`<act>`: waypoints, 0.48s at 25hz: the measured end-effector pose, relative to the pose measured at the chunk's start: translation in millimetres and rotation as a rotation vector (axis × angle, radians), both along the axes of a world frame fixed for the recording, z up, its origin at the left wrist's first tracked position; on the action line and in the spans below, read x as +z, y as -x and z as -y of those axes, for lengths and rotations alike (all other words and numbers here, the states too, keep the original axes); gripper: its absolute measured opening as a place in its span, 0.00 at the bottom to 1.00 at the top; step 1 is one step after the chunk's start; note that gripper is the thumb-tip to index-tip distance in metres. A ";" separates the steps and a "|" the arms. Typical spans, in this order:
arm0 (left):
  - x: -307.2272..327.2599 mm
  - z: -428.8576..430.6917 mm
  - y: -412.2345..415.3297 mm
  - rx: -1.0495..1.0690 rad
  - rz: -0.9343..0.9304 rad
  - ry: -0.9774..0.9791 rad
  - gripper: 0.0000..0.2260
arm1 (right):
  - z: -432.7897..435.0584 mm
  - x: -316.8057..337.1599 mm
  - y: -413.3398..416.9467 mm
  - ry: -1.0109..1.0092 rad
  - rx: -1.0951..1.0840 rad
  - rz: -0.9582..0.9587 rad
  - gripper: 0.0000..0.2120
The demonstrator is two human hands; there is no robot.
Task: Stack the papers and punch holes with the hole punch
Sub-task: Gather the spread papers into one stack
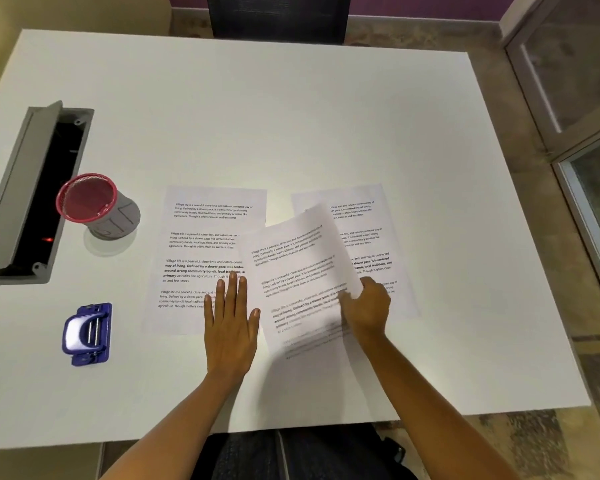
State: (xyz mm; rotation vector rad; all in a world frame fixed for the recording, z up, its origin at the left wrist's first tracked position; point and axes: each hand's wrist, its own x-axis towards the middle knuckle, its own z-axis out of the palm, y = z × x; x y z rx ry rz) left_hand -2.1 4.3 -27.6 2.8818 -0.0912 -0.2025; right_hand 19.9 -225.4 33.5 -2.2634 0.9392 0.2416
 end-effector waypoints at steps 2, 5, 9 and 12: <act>0.0 0.2 0.2 0.003 -0.005 0.002 0.27 | 13.4 5.3 -8.3 -0.062 -0.146 0.113 0.14; 0.2 -0.1 0.0 0.002 -0.008 0.011 0.27 | 36.8 6.4 -22.0 0.054 -0.189 0.080 0.14; 0.8 0.1 -0.8 0.002 -0.017 0.003 0.27 | 57.8 1.4 -33.8 0.220 -0.163 -0.092 0.16; 1.9 -0.4 -0.4 0.002 -0.025 -0.003 0.27 | 64.2 -1.0 -38.3 0.230 -0.144 -0.117 0.16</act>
